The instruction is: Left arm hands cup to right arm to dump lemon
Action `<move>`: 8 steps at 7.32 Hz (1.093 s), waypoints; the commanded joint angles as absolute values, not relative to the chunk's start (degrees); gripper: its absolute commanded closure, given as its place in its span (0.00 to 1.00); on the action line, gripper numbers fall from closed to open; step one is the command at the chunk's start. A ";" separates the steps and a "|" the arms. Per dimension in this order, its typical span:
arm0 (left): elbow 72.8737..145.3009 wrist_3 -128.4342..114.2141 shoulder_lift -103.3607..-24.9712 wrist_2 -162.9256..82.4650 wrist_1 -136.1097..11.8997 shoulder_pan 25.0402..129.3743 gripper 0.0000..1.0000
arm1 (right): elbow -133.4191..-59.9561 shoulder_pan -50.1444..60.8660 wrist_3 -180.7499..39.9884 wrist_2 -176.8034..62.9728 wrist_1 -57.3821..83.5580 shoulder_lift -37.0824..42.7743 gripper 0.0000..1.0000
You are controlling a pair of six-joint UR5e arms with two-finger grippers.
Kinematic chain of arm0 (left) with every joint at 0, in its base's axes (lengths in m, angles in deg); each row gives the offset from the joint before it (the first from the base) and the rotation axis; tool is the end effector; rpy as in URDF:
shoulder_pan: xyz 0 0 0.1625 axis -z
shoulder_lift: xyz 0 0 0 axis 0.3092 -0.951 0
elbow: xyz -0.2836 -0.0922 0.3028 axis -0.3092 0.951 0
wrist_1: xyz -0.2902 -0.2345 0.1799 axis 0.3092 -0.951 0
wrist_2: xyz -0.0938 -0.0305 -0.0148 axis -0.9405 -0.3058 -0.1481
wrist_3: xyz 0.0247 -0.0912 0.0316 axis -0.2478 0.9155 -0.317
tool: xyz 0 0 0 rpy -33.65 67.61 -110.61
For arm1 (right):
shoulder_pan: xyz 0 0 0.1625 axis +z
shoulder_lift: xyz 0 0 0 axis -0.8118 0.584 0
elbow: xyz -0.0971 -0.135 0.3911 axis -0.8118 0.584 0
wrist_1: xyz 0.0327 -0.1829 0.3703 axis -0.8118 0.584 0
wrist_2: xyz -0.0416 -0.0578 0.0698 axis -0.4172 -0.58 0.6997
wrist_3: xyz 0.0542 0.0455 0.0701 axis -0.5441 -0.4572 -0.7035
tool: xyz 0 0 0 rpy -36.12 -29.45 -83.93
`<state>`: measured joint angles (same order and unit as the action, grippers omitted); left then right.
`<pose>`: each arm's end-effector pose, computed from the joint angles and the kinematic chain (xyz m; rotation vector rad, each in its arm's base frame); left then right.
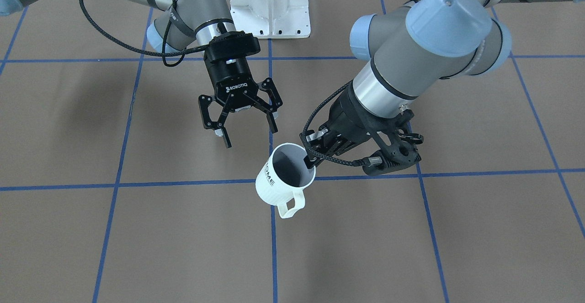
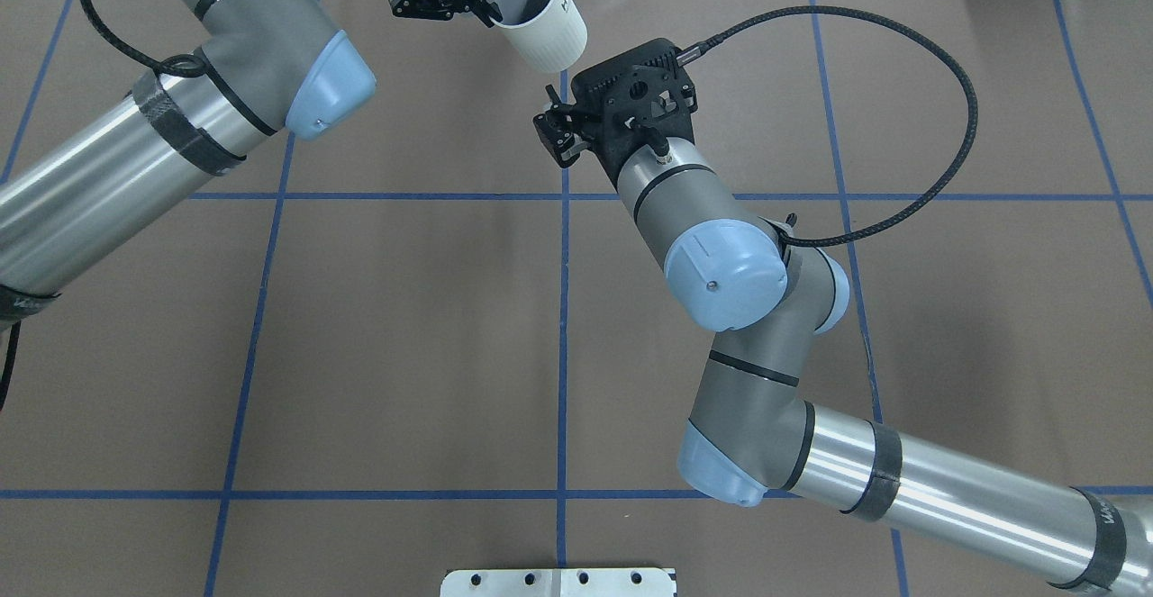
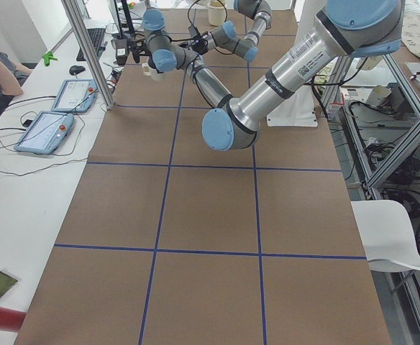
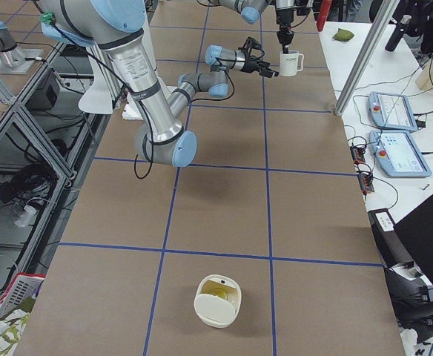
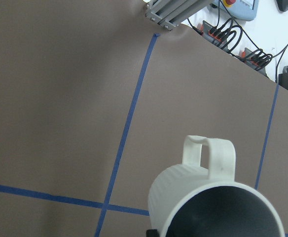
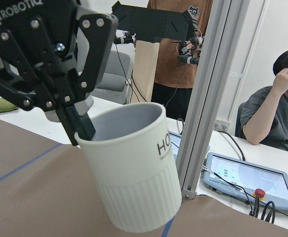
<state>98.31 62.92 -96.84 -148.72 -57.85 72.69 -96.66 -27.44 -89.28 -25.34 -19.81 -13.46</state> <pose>0.3698 -0.6416 0.1007 -0.0010 1.2423 -0.3575 -0.4891 -0.4615 0.1622 1.3023 -0.7595 0.0716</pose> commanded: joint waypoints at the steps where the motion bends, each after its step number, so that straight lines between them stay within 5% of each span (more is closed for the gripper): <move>1: 98.36 62.89 -96.69 -148.34 -57.80 73.12 1.00 | -97.47 -26.33 -89.30 -24.83 -19.89 -12.47 0.01; 6: 99.58 54.22 -87.32 -147.89 -57.80 78.11 1.00 | -103.27 -20.27 -91.92 -14.67 -19.63 -6.15 0.01; 8: 107.89 45.18 -75.84 -148.07 -57.62 79.44 1.00 | -103.27 -16.06 -94.13 -8.51 -19.01 -3.26 0.01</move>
<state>102.97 50.62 -82.89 -147.97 -57.71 78.57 -103.17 -18.65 -93.00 -12.21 -19.39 -5.12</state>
